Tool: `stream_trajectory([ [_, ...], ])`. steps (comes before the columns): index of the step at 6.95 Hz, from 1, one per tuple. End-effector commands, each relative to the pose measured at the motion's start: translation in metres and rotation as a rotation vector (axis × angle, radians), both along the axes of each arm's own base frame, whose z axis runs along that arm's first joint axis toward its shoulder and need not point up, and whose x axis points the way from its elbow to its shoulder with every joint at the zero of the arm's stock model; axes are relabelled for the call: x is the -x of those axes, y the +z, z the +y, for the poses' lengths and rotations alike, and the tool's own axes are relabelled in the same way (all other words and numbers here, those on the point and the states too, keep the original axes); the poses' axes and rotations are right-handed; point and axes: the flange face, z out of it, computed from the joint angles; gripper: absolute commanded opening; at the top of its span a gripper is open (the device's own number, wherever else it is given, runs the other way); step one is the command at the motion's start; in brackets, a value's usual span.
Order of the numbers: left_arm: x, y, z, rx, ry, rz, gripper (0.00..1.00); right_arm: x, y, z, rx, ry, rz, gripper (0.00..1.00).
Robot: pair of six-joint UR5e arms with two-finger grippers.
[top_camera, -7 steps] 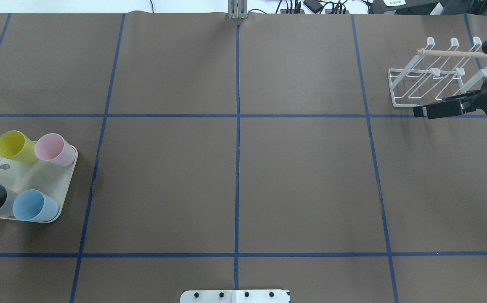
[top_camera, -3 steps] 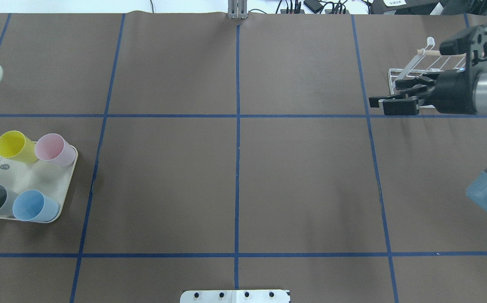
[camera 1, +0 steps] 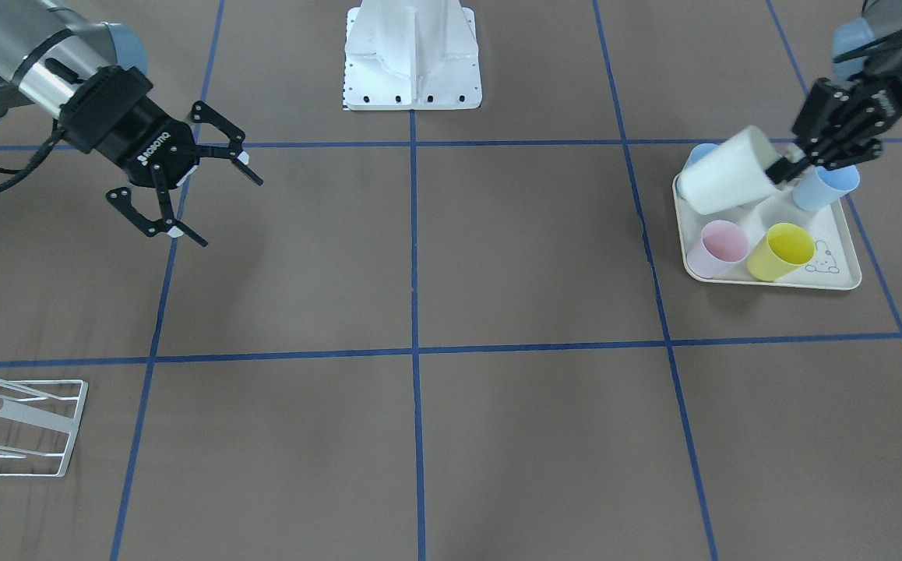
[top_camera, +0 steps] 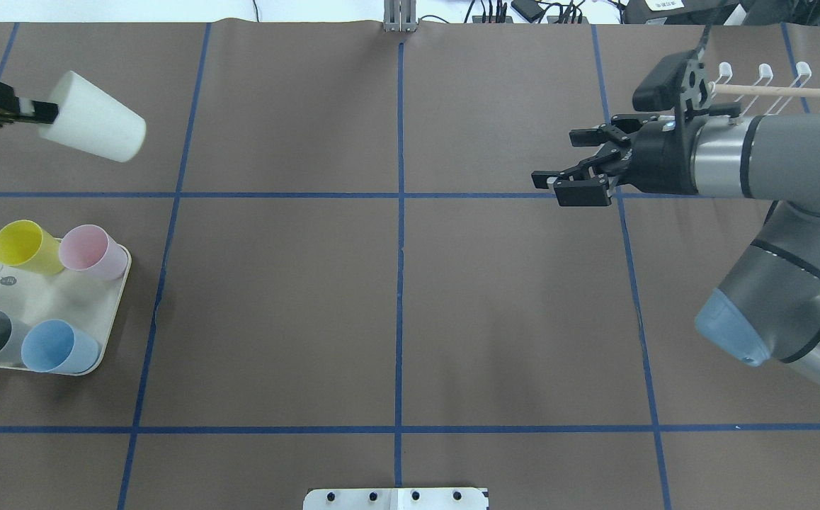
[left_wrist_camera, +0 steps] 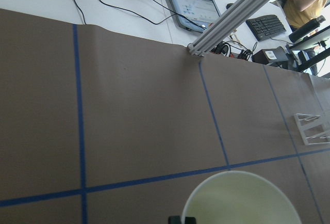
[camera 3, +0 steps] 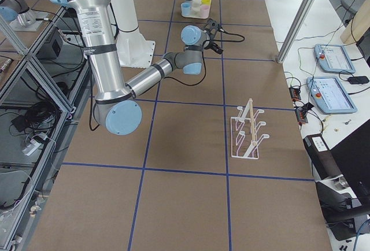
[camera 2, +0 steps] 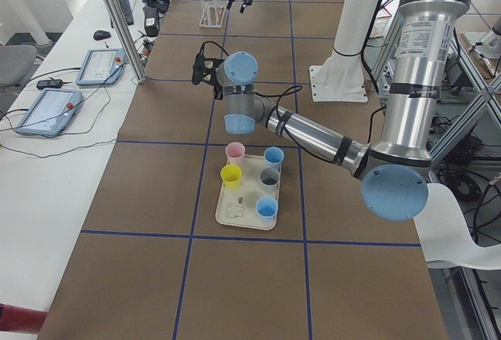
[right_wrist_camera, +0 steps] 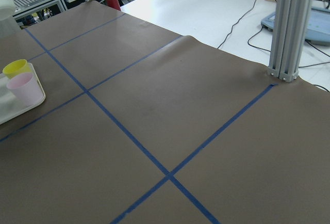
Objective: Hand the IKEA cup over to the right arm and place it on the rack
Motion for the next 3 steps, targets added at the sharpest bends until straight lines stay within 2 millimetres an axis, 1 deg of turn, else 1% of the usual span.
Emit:
stream_trajectory([
  [1,-0.108,-0.069,0.024,0.133,0.03,0.171,0.0,0.067,-0.032,0.031,-0.134,0.024,0.008,0.99],
  [2,-0.15,-0.083,0.04,0.162,0.042,0.208,0.0,0.087,-0.04,0.047,-0.199,0.005,0.014,0.99],
  [3,-0.168,-0.095,0.045,0.173,0.063,0.231,0.0,0.103,-0.051,0.061,-0.235,0.001,0.007,0.99],
])
